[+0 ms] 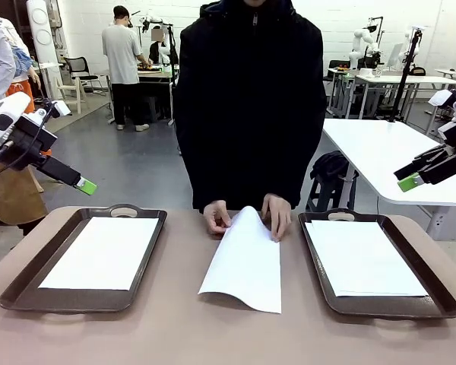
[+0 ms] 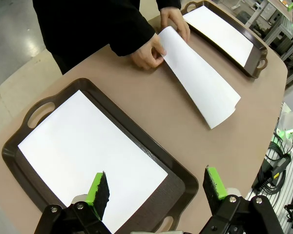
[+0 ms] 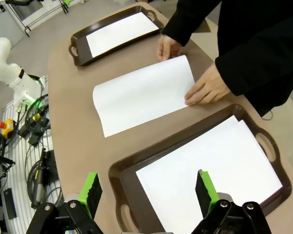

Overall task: Sort the A4 documents.
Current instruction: Receive the A4 Paper.

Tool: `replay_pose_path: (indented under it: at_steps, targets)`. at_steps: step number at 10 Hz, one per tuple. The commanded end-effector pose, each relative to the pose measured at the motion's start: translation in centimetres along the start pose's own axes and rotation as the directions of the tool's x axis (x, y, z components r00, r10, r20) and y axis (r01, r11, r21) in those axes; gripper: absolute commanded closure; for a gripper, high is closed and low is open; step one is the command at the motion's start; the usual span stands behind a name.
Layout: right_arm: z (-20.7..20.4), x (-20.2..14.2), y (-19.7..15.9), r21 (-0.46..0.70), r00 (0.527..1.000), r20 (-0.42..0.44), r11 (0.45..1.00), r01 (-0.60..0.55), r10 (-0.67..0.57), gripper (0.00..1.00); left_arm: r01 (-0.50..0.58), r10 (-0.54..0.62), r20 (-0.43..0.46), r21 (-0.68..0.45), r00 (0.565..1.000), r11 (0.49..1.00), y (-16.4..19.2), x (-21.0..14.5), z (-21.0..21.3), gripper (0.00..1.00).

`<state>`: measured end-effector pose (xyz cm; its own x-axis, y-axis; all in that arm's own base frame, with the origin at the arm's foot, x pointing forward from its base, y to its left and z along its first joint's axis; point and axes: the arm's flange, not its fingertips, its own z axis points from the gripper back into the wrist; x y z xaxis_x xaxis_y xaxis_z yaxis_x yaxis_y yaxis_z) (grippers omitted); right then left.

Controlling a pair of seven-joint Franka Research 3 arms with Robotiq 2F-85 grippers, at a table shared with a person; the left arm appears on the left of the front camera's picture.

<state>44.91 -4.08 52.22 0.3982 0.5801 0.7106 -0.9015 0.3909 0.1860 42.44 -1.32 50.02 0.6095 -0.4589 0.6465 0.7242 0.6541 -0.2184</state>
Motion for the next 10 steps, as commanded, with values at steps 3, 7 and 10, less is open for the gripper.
replay_pose_path:
  at_steps: [3, 7, 10]
  targets:
    - [-0.10, 0.08, 0.02, 0.005, 1.000, 0.008, 1.000, 0.000, -0.001, 0.00, 0.000, 0.000, 0.004, -0.002, 1.000, 1.000, 0.04, -0.04, 0.05, 0.00]
    - [-0.10, 0.08, 0.02, 0.005, 1.000, 0.008, 1.000, 0.000, -0.001, 0.00, 0.000, 0.000, 0.004, -0.002, 1.000, 1.000, 0.04, -0.04, 0.05, 0.00]
    - [-0.10, 0.08, 0.02, 0.005, 1.000, 0.008, 1.000, 0.000, -0.001, 0.00, 0.000, 0.000, 0.004, -0.002, 1.000, 1.000, 0.04, -0.04, 0.05, 0.00]
